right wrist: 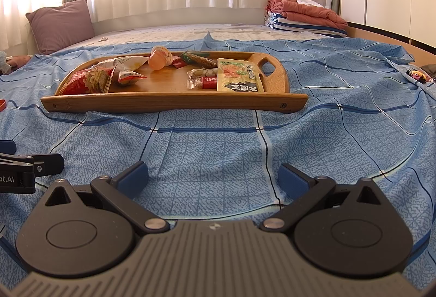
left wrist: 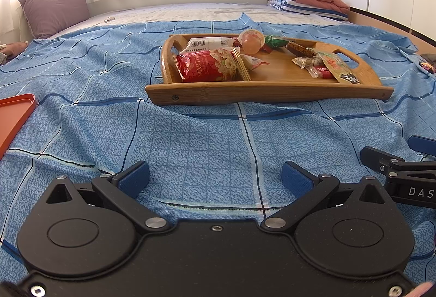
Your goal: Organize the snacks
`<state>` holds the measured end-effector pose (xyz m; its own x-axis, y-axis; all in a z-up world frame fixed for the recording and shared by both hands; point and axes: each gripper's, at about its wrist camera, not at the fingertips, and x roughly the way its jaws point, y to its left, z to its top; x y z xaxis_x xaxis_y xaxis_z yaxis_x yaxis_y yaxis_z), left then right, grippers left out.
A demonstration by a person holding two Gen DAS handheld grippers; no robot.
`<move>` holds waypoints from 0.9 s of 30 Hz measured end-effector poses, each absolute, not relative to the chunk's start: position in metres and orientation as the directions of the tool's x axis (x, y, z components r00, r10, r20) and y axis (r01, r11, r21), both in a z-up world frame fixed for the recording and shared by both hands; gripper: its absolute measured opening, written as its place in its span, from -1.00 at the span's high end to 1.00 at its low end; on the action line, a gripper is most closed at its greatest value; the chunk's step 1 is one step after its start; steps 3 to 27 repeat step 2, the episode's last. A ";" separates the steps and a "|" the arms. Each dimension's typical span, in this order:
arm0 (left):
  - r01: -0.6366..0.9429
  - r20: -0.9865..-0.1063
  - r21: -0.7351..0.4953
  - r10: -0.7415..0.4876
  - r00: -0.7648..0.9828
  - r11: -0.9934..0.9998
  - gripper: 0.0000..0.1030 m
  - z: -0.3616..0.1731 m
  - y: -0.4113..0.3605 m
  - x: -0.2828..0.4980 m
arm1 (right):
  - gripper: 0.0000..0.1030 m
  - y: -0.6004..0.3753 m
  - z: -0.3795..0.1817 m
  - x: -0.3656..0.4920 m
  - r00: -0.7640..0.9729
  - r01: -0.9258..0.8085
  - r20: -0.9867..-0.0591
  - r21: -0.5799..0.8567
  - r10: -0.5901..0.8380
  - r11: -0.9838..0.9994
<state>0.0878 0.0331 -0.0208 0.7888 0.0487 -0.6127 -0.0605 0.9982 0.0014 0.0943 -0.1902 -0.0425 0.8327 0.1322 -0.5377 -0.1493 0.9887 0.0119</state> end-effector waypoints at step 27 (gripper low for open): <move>-0.060 -0.611 0.003 0.049 0.790 0.998 -1.00 -0.021 0.033 0.088 | -1.00 -0.190 -0.042 0.094 0.832 -0.149 -0.538 0.012 0.132 0.989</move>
